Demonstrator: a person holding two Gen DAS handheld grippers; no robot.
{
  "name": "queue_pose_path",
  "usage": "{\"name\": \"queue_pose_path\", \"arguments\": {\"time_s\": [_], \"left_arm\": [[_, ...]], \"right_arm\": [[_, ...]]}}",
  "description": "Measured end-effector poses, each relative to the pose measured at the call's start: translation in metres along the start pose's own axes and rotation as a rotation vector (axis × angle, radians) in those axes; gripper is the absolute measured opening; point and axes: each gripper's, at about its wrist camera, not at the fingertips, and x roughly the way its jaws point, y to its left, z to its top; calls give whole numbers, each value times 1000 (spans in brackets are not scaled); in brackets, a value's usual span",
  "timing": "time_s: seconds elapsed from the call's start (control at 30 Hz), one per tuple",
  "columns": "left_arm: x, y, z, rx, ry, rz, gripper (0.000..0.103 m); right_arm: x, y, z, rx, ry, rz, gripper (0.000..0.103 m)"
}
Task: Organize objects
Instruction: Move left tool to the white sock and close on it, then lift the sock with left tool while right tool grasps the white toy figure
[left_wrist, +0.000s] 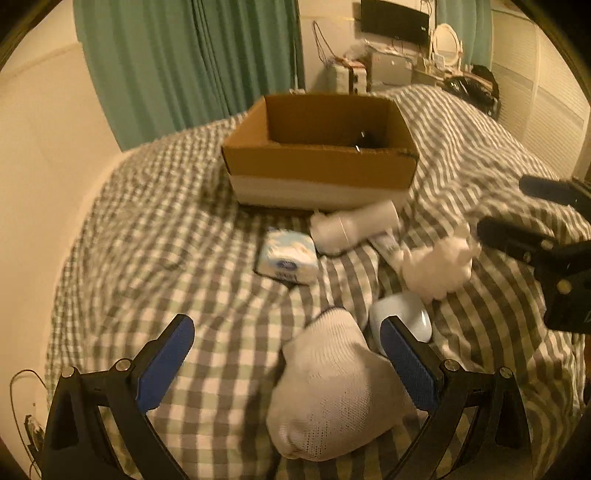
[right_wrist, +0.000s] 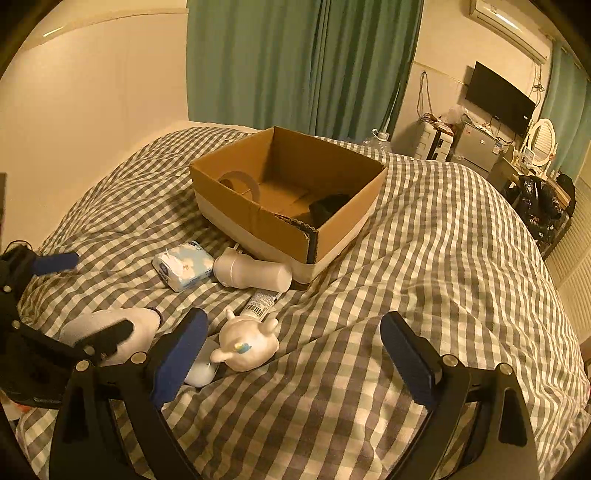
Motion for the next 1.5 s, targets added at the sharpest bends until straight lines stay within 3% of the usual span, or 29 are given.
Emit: {"name": "queue_pose_path", "arguments": {"time_s": [0.33,0.47,0.5,0.53,0.6,0.8,1.5], "left_arm": [[22,-5,-13,16,94,-115,103],[23,-9,-17,38,108,-133,102],[22,-9,-17,42,103,-137,95],[18,-9,-17,45,92,-160,74],[11,-10,-16,56,75,-199,58],[4,-8,-13,59,61,-189,54],[-29,8,11,61,-92,-18,51]], "right_arm": [[13,6,-5,-3,30,24,95],[23,10,-8,-6,61,47,88],[26,12,-10,-8,69,51,87],[29,13,-11,-9,79,56,82],[36,14,-14,-10,103,75,71],[54,22,-24,-30,166,106,45],[15,32,-13,-94,56,55,45]]}}
